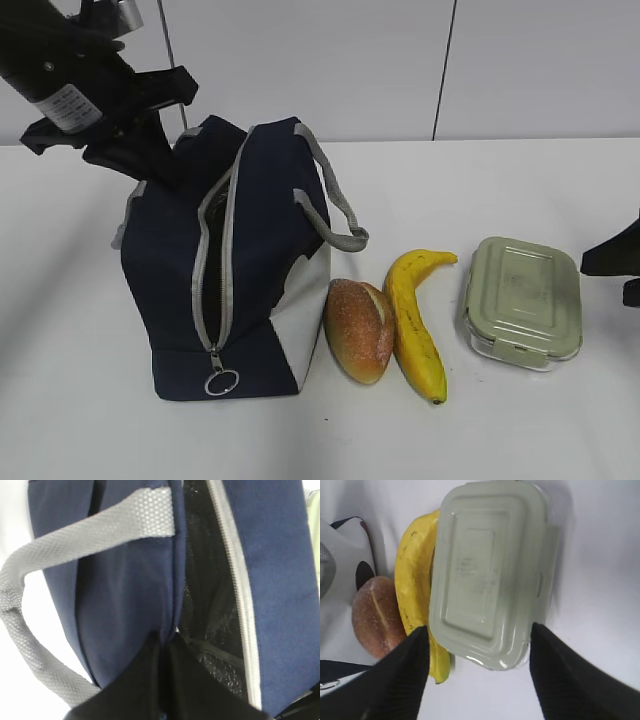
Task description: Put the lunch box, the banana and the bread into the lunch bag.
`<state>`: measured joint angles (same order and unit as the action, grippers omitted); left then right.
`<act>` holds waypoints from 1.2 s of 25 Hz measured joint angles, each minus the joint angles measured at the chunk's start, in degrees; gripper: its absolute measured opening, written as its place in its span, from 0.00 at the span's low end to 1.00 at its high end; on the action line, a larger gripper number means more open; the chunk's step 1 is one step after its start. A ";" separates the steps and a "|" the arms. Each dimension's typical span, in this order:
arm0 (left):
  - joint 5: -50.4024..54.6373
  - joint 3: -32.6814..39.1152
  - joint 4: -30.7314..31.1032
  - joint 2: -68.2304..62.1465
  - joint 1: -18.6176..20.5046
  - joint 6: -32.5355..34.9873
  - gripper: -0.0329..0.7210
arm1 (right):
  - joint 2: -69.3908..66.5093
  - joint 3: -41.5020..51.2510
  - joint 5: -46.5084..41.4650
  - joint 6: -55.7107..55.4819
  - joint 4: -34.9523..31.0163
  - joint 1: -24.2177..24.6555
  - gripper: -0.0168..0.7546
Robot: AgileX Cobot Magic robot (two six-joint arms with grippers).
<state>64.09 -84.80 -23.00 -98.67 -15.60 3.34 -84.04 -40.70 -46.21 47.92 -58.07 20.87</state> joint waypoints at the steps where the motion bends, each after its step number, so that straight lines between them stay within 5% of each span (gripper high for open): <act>1: 0.00 0.00 0.00 0.00 0.00 0.00 0.04 | -1.68 -0.96 -1.66 0.70 -0.83 0.92 0.63; 8: 0.00 0.00 0.00 0.00 0.00 0.00 0.04 | -11.16 -8.61 -8.97 1.88 -1.22 3.69 0.63; 23: 0.00 0.00 0.00 0.00 0.00 0.00 0.04 | -14.24 -11.06 -9.83 3.53 0.96 3.83 0.63; 30: 0.00 0.00 0.00 0.00 0.00 0.00 0.04 | -14.33 -11.06 -8.95 3.53 1.29 3.83 0.82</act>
<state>64.09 -84.80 -23.00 -98.67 -15.60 3.34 -98.37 -51.76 -55.16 51.46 -56.78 24.71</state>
